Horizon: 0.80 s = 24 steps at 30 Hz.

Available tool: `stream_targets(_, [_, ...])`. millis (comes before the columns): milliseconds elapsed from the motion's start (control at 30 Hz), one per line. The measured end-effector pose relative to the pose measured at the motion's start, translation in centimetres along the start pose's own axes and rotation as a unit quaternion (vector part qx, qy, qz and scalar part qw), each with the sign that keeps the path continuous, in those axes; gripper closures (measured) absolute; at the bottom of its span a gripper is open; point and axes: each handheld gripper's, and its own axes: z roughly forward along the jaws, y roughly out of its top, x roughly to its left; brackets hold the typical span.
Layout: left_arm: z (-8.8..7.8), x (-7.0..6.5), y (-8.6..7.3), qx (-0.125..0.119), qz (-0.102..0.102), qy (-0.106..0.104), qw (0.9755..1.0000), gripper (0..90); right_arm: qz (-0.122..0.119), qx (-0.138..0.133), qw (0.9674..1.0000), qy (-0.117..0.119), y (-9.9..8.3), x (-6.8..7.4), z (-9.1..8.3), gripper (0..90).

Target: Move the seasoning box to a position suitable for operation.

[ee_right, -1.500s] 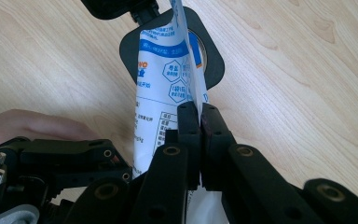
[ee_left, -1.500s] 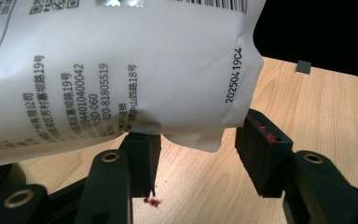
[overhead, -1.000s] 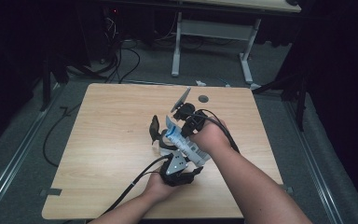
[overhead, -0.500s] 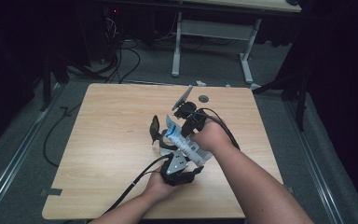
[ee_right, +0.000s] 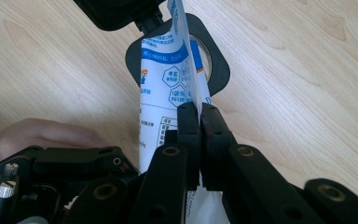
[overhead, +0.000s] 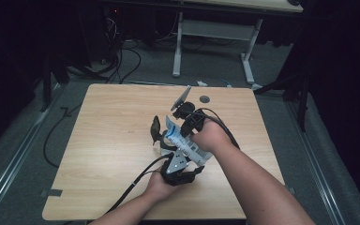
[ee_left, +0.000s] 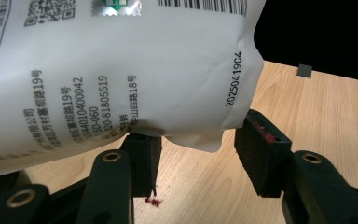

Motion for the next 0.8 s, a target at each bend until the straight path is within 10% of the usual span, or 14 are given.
stream_targets(800, [-0.01, -0.17, 0.40, -0.002, 0.001, 0.000, 1.0000, 52.0, -0.006, -0.001, 1.0000, 0.004, 0.11, 0.04, -0.16, 88.5])
